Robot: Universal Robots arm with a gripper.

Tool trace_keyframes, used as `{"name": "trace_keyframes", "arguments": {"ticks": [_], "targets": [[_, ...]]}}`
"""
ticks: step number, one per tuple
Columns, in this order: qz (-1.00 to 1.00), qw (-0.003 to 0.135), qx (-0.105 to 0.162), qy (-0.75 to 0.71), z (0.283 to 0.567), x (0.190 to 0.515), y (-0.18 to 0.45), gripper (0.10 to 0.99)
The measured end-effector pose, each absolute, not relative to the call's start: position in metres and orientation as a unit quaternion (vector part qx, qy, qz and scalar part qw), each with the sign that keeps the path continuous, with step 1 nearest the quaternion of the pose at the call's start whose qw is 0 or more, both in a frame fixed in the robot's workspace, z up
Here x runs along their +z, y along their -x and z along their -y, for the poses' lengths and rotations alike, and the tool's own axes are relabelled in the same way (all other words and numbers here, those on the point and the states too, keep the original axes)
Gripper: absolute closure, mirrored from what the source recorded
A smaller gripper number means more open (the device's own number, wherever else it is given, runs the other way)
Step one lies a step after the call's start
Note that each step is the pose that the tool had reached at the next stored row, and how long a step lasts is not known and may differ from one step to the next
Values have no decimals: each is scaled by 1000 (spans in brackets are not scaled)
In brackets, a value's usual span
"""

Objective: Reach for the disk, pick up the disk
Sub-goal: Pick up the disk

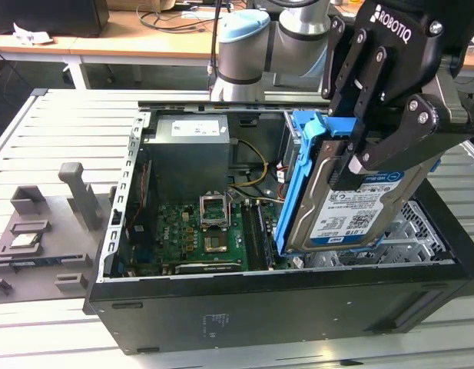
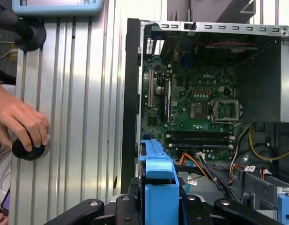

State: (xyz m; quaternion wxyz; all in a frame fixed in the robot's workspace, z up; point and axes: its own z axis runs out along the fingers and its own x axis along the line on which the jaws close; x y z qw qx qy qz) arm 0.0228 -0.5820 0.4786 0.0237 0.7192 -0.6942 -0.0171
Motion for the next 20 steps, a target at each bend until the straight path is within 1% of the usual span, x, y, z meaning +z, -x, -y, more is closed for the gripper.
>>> {"name": "trace_keyframes", "arguments": {"ticks": [8, 9, 12, 13, 15, 20], "targets": [[694, 24, -18, -719, 580, 475, -37, 722], [694, 24, -18, -719, 578, 474, -39, 722], [694, 18, -25, -719, 572, 471, -47, 722], [694, 18, -25, -719, 565, 469, -53, 722], [694, 18, -26, -719, 561, 468, -62, 722], [694, 18, -26, -719, 557, 468, -73, 722]]}}
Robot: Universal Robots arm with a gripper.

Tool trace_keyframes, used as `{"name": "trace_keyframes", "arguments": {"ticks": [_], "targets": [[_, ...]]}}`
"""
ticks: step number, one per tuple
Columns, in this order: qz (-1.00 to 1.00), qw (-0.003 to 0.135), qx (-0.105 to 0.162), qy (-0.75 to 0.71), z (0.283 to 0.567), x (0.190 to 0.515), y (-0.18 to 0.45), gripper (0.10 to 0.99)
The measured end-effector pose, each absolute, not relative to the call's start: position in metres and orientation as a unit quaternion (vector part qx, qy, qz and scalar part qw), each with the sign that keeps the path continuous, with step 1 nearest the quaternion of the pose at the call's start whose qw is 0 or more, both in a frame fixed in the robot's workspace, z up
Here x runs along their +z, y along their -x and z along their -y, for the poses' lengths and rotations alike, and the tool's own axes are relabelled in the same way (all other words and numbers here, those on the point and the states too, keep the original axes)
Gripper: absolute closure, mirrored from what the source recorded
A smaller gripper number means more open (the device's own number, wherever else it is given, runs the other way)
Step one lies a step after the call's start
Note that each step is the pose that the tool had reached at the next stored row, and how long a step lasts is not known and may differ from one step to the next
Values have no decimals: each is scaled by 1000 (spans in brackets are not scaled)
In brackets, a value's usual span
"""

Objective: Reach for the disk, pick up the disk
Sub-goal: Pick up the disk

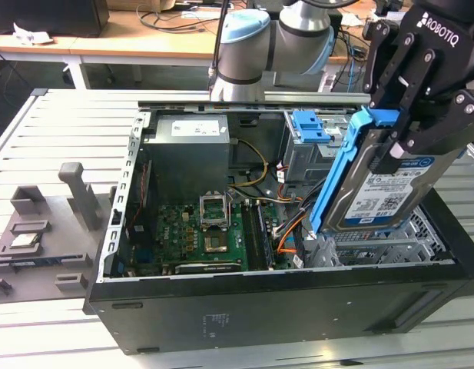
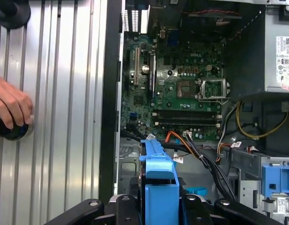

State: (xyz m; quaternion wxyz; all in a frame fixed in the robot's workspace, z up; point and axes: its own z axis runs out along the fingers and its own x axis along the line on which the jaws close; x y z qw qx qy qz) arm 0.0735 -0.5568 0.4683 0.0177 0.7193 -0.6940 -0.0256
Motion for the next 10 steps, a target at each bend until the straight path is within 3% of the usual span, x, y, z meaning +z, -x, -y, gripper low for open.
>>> {"name": "trace_keyframes", "arguments": {"ticks": [10], "targets": [[694, 18, -26, -719, 553, 468, -93, 722]]}}
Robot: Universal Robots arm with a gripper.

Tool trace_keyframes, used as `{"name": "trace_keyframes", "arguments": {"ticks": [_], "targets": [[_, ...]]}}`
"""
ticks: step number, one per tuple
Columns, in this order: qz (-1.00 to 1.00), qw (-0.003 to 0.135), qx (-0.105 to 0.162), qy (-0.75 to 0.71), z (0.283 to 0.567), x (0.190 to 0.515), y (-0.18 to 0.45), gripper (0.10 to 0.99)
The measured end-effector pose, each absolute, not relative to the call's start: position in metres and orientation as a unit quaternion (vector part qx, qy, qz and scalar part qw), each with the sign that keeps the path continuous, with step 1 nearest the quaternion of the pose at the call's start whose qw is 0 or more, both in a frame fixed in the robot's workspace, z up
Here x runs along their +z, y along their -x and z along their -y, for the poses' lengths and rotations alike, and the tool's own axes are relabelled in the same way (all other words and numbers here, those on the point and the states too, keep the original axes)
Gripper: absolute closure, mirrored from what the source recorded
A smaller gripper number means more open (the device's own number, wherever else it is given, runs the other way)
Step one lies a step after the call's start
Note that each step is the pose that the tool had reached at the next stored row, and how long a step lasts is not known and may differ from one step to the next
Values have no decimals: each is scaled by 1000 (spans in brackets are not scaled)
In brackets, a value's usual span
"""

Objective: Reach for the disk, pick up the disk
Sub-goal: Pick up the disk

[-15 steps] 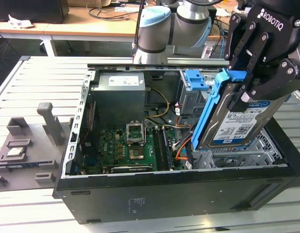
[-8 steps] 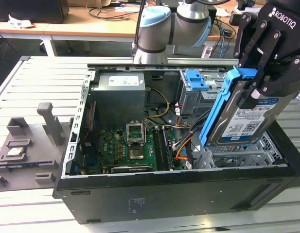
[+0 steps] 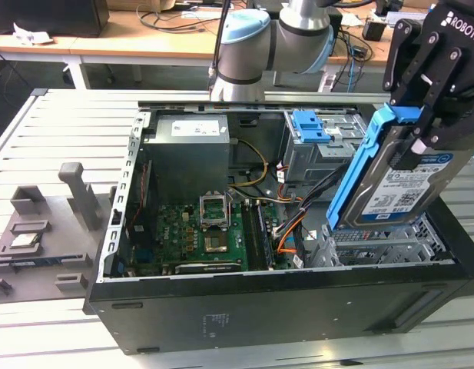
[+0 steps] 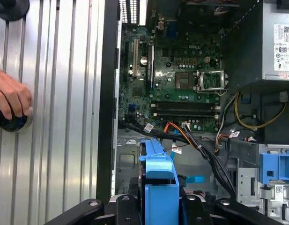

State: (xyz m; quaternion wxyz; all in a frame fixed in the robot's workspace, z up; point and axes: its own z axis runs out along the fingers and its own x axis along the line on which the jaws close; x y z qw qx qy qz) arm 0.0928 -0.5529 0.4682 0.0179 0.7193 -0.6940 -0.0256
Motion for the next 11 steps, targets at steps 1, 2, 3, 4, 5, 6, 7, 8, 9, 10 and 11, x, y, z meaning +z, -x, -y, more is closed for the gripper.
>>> {"name": "trace_keyframes", "arguments": {"ticks": [1, 2, 3, 4, 5, 6, 7, 8, 9, 10, 11], "targets": [[694, 18, -26, -719, 553, 468, -94, 722], [694, 18, -26, -719, 552, 468, -97, 722], [694, 18, -26, -719, 552, 468, -99, 722], [694, 18, -26, -719, 551, 468, -101, 722], [694, 18, -26, -719, 551, 468, -102, 722], [694, 18, -26, -719, 551, 468, -104, 722], [694, 18, -26, -719, 550, 468, -106, 722], [694, 18, -26, -719, 550, 468, -107, 722], [694, 18, -26, -719, 549, 468, -109, 722], [694, 18, -26, -719, 549, 467, -111, 722], [694, 18, -26, -719, 548, 467, -113, 722]]}}
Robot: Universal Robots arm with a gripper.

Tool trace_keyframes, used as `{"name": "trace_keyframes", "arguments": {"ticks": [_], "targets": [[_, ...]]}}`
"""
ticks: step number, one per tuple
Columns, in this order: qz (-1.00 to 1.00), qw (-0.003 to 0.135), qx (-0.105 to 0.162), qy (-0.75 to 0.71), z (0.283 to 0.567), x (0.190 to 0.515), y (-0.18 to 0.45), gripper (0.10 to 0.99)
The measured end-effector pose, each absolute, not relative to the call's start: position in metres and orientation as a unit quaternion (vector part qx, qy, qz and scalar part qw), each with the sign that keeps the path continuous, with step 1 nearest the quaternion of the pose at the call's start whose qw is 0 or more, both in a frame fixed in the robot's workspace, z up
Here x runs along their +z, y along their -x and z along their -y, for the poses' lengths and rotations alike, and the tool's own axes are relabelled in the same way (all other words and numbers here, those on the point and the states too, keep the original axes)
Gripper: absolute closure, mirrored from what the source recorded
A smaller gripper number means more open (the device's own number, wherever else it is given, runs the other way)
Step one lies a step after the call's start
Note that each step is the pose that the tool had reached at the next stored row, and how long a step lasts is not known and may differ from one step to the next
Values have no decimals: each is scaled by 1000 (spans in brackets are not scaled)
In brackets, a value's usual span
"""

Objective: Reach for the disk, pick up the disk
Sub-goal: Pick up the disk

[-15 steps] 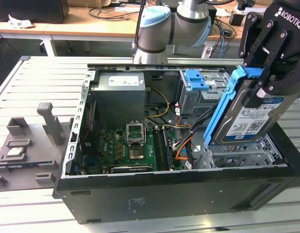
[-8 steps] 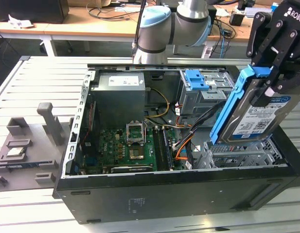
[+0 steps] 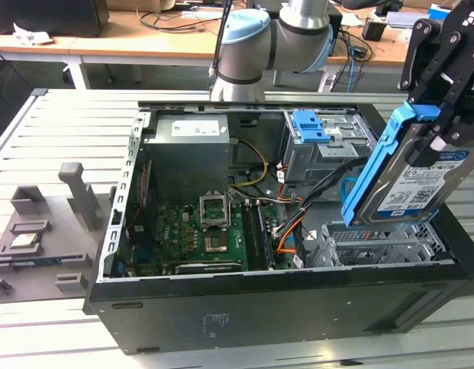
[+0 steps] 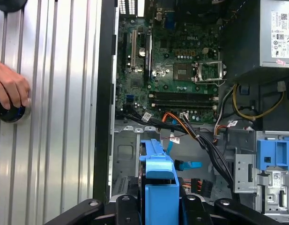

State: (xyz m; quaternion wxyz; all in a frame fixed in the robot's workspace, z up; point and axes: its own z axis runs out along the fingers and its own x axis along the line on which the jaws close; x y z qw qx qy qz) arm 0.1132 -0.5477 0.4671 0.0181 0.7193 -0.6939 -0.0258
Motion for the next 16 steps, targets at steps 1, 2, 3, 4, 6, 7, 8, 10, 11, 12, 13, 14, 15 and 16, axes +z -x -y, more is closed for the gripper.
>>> {"name": "trace_keyframes", "arguments": {"ticks": [1, 2, 3, 4, 6, 7, 8, 10, 11, 12, 13, 14, 15, 16], "targets": [[694, 18, -26, -719, 547, 466, -115, 722], [694, 18, -26, -719, 546, 466, -116, 722], [694, 18, -26, -719, 546, 465, -116, 722], [694, 18, -26, -719, 546, 464, -116, 722], [694, 18, -26, -719, 546, 463, -112, 722], [694, 18, -26, -719, 547, 462, -107, 722], [694, 18, -26, -719, 548, 462, -105, 722], [694, 18, -26, -719, 549, 460, -104, 722], [694, 18, -26, -719, 549, 457, -104, 722], [694, 18, -26, -719, 549, 456, -104, 722], [694, 18, -26, -719, 549, 455, -104, 722], [694, 18, -26, -719, 549, 454, -104, 722], [694, 18, -26, -719, 549, 453, -104, 722], [694, 18, -26, -719, 549, 453, -104, 722]]}}
